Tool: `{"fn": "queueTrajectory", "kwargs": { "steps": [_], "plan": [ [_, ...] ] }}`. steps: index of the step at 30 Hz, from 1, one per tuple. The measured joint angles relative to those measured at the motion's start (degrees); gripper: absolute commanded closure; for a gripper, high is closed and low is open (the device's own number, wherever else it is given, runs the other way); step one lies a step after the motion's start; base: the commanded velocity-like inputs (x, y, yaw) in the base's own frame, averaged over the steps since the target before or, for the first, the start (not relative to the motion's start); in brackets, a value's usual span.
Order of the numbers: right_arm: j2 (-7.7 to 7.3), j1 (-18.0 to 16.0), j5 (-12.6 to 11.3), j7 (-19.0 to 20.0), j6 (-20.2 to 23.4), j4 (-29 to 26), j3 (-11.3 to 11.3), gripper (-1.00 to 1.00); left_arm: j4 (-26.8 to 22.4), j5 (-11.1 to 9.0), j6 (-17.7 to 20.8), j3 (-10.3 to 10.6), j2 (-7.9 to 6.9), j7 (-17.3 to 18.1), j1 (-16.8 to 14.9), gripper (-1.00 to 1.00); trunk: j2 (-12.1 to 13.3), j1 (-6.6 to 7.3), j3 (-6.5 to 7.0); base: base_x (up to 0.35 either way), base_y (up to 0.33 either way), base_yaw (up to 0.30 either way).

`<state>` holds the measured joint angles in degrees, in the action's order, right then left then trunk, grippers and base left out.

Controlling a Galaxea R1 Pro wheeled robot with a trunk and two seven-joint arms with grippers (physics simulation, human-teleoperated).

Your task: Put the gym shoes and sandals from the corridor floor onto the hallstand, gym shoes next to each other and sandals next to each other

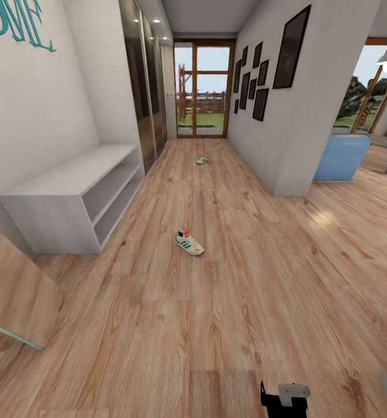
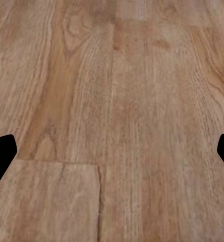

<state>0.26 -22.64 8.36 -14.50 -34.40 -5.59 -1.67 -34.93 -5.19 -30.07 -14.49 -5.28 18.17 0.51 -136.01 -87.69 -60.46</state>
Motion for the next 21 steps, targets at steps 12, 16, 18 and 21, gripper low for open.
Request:
{"fn": "queueTrajectory", "kwargs": {
  "steps": [12,16,18,21],
  "plan": [
    [-0.02,0.0,0.0,-0.1,0.0,0.0,0.0,-1.00,0.0,0.0,0.0,0.0,0.00,0.0,0.0,-1.00,0.0,0.00,0.00,0.298,-0.124,-0.025],
    [-0.02,0.0,-0.1,-0.2,0.0,0.0,-0.1,-1.00,0.0,0.0,0.0,0.0,0.00,0.0,0.0,-1.00,0.0,0.00,0.00,0.289,-0.142,-0.206],
    [-0.02,0.0,-0.1,-0.2,0.0,0.0,-0.1,-1.00,0.0,0.0,0.0,0.0,0.00,0.0,0.0,-1.00,0.0,0.00,0.00,0.289,-0.143,-0.248],
    [-0.02,0.0,-0.2,-0.2,0.0,0.0,-0.1,-1.00,0.0,0.0,0.0,0.0,0.00,0.0,0.0,-1.00,0.0,0.00,0.00,0.289,-0.143,-0.261]
  ]
}}
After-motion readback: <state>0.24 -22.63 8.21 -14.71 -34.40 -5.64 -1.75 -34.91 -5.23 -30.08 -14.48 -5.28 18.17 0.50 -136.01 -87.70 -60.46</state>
